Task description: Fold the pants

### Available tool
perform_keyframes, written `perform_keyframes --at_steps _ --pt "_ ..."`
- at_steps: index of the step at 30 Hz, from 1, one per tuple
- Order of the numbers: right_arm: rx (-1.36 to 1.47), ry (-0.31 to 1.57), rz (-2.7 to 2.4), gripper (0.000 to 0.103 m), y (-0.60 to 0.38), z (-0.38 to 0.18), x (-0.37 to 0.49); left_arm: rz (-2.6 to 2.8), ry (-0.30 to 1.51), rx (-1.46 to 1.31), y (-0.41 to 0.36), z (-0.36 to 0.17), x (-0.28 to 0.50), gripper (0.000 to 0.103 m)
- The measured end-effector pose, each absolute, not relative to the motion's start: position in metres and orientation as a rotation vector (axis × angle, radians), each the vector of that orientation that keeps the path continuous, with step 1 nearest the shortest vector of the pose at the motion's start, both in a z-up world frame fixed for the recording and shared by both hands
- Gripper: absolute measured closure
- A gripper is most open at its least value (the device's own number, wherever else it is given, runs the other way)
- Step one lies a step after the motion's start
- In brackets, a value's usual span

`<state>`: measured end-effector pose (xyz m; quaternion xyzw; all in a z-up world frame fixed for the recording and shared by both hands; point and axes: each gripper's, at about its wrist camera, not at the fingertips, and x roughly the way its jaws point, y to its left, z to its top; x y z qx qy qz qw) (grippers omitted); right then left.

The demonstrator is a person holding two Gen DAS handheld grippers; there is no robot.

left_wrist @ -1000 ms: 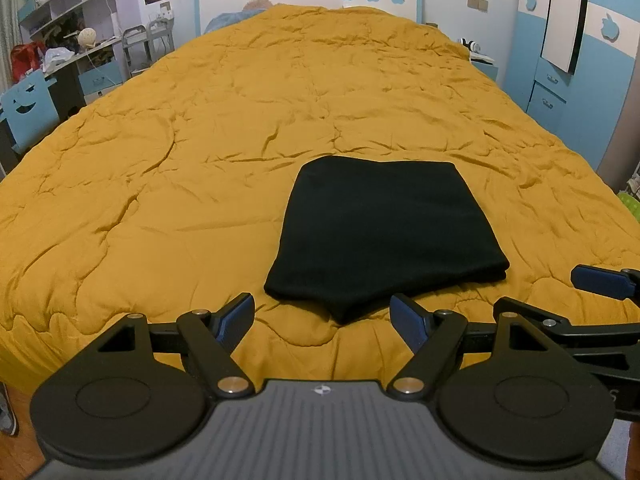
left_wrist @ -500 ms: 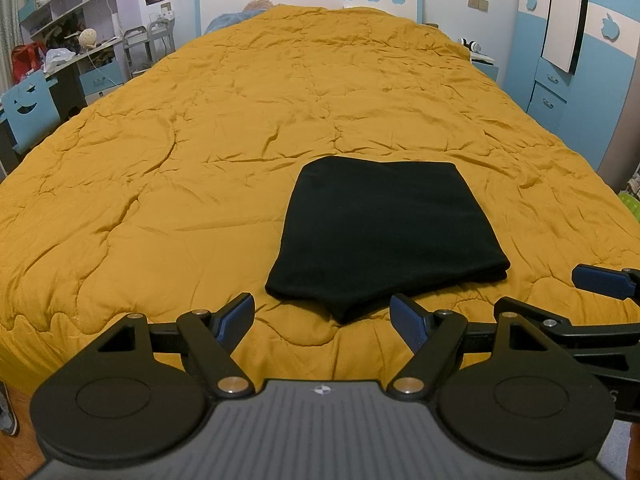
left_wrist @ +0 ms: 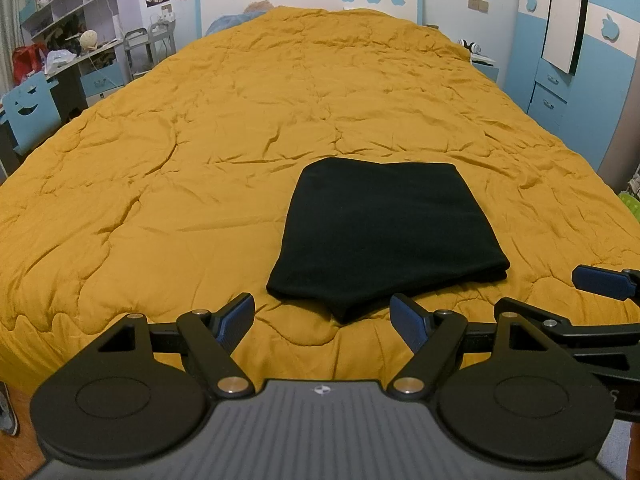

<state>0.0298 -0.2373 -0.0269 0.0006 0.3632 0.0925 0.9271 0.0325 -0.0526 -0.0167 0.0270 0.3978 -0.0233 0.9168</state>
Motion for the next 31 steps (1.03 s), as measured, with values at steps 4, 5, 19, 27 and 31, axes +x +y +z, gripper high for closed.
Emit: perform_keyframes --at_steps 4,5,19,27,31 --pt "0.002 0.745 0.191 0.021 -0.2371 -0.0269 0.0297 -0.048 0.818 0.056 -0.0523 -0.0168 0.0327 0.013" --pt "0.002 0.744 0.19 0.021 -0.237 -0.0267 0.0294 -0.047 0.819 0.056 -0.0517 -0.0167 0.033 0.013" --pt "0.003 0.745 0.191 0.021 -0.2358 -0.0263 0.0284 -0.048 0.818 0.044 -0.0524 -0.0156 0.0303 0.013" --pt "0.004 0.746 0.191 0.021 -0.2354 -0.0265 0.0283 -0.049 0.816 0.045 -0.0523 -0.0168 0.0304 0.014" --pt "0.005 0.749 0.191 0.021 -0.2338 -0.0282 0.0278 -0.055 0.809 0.041 -0.0523 -0.0161 0.0304 0.014"
